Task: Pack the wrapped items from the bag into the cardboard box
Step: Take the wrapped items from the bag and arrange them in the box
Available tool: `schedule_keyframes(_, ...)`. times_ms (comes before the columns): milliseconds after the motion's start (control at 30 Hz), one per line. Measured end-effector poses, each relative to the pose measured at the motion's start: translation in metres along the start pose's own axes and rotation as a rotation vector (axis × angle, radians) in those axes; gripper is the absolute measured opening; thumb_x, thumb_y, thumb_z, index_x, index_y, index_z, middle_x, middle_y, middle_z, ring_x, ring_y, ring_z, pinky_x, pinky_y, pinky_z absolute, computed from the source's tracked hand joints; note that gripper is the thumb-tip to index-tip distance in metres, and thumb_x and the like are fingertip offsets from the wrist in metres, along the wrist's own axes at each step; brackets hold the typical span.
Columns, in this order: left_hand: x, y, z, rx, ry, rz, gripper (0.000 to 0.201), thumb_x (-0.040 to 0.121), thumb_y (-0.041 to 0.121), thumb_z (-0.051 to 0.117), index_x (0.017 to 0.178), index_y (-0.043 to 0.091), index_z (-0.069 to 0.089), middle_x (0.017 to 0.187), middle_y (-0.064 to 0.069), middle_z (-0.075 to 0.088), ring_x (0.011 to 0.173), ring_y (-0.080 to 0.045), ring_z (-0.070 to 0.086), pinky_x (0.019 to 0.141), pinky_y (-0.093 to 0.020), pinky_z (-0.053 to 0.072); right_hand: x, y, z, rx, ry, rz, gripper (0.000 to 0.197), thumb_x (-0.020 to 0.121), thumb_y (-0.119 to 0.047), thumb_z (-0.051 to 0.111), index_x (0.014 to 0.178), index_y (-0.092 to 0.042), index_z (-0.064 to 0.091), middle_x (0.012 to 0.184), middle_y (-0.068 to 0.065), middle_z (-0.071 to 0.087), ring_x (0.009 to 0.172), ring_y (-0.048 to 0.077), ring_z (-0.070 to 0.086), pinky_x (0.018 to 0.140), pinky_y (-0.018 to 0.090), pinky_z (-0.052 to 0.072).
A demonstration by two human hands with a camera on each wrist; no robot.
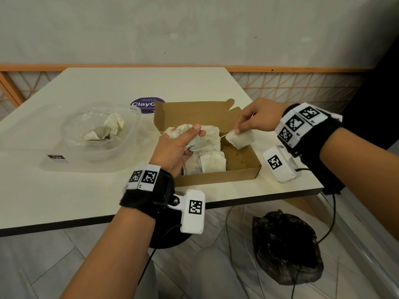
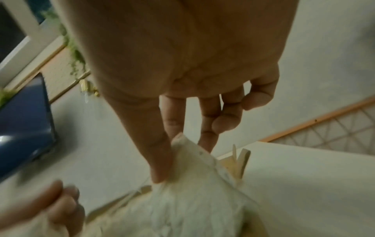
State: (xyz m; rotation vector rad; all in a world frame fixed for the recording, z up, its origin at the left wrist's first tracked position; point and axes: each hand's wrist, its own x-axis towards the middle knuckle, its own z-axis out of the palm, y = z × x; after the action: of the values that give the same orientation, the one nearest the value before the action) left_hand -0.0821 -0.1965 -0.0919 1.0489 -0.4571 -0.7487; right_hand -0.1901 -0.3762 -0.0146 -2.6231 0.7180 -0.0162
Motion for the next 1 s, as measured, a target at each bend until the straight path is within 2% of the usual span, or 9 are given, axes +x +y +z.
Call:
schedule_keyframes(100, 0.0, 0.001, -0.001, -0.027, 0.015, 0.025, 0.011, 0.089, 0.014, 0.061, 0.079, 0.012, 0.062, 0.077, -0.002, 0.068, 0.065, -0.009, 0.063, 0.048, -0.015, 0.045, 0.002, -0.002, -0.007, 0.126, -0.03, 0.005, 0.006, 0.073, -0.03, 0.076, 0.078, -0.031, 0.073, 0.086, -0.015, 0.067, 0.086, 0.001, 0.054, 0.072, 0.012, 0.033)
schedule_keyframes(267, 0.002, 0.0, -0.006, -0.065, 0.034, 0.041, 0.006, 0.088, 0.02, 0.063, 0.086, 0.015, 0.064, 0.082, -0.001, 0.07, 0.086, -0.019, 0.058, 0.075, -0.031, 0.043, 0.013, 0.004, 0.002, 0.125, -0.046, 0.06, 0.006, 0.075, -0.03, 0.075, 0.081, -0.031, 0.073, 0.082, -0.018, 0.063, 0.08, -0.002, 0.05, 0.065, 0.01, 0.029)
schedule_keyframes(367, 0.002, 0.001, -0.006, -0.054, 0.042, 0.047, 0.008, 0.088, 0.021, 0.062, 0.084, 0.016, 0.065, 0.082, 0.0, 0.069, 0.09, -0.021, 0.056, 0.071, -0.027, 0.042, 0.019, 0.012, 0.012, 0.1, -0.003, 0.06, 0.004, 0.074, -0.029, 0.075, 0.076, -0.031, 0.072, 0.08, -0.015, 0.064, 0.088, 0.006, 0.055, 0.066, 0.014, 0.034)
schedule_keyframes(467, 0.003, 0.001, -0.007, -0.063, 0.042, 0.053, 0.009, 0.089, 0.023, 0.062, 0.084, 0.015, 0.064, 0.083, 0.0, 0.068, 0.094, -0.024, 0.053, 0.07, -0.028, 0.037, 0.021, 0.012, 0.013, 0.023, 0.005, 0.032, 0.003, 0.075, -0.025, 0.074, 0.078, -0.024, 0.073, 0.074, -0.015, 0.062, 0.085, 0.009, 0.054, 0.064, 0.017, 0.036)
schedule_keyframes(567, 0.003, 0.002, -0.007, -0.076, 0.064, 0.055, 0.01, 0.091, 0.024, 0.059, 0.085, 0.016, 0.061, 0.08, 0.003, 0.069, 0.083, -0.014, 0.058, 0.061, -0.021, 0.039, 0.02, 0.006, 0.008, -0.064, 0.012, -0.004, 0.011, 0.076, -0.022, 0.073, 0.086, -0.016, 0.072, 0.071, -0.012, 0.06, 0.078, 0.01, 0.054, 0.065, 0.021, 0.041)
schedule_keyframes(700, 0.002, 0.003, -0.006, -0.098, 0.082, 0.064, 0.017, 0.097, 0.024, 0.049, 0.086, 0.014, 0.059, 0.076, 0.006, 0.067, 0.067, -0.006, 0.06, 0.049, -0.014, 0.042, 0.018, -0.001, 0.006, -0.134, -0.026, -0.031, 0.013, 0.078, -0.013, 0.068, 0.089, -0.02, 0.07, 0.07, -0.011, 0.059, 0.079, 0.013, 0.054, 0.072, 0.026, 0.043)
schedule_keyframes(767, 0.001, 0.004, -0.005, -0.103, 0.076, 0.06, 0.019, 0.097, 0.024, 0.048, 0.086, 0.014, 0.059, 0.075, 0.006, 0.067, 0.065, -0.005, 0.06, 0.047, -0.014, 0.042, 0.017, -0.002, 0.01, -0.193, -0.059, -0.037, 0.016, 0.078, -0.016, 0.069, 0.092, -0.023, 0.067, 0.074, -0.011, 0.06, 0.081, 0.013, 0.055, 0.073, 0.026, 0.045)
schedule_keyframes(900, 0.001, 0.004, -0.004, -0.124, 0.076, 0.049, 0.016, 0.097, 0.023, 0.048, 0.088, 0.014, 0.058, 0.074, 0.005, 0.067, 0.062, -0.004, 0.06, 0.045, -0.013, 0.042, 0.017, -0.008, 0.021, -0.313, -0.041, -0.06, 0.029, 0.074, -0.035, 0.073, 0.098, -0.024, 0.061, 0.083, -0.008, 0.062, 0.092, 0.017, 0.056, 0.092, 0.037, 0.043)
schedule_keyframes(1000, 0.0, 0.005, -0.003, -0.142, 0.08, 0.047, 0.016, 0.097, 0.021, 0.048, 0.087, 0.013, 0.058, 0.074, 0.004, 0.066, 0.06, -0.003, 0.06, 0.043, -0.013, 0.041, 0.019, -0.014, 0.024, -0.391, -0.003, -0.056, 0.029, 0.077, -0.029, 0.073, 0.101, -0.015, 0.064, 0.09, -0.003, 0.062, 0.095, 0.019, 0.055, 0.093, 0.036, 0.041)
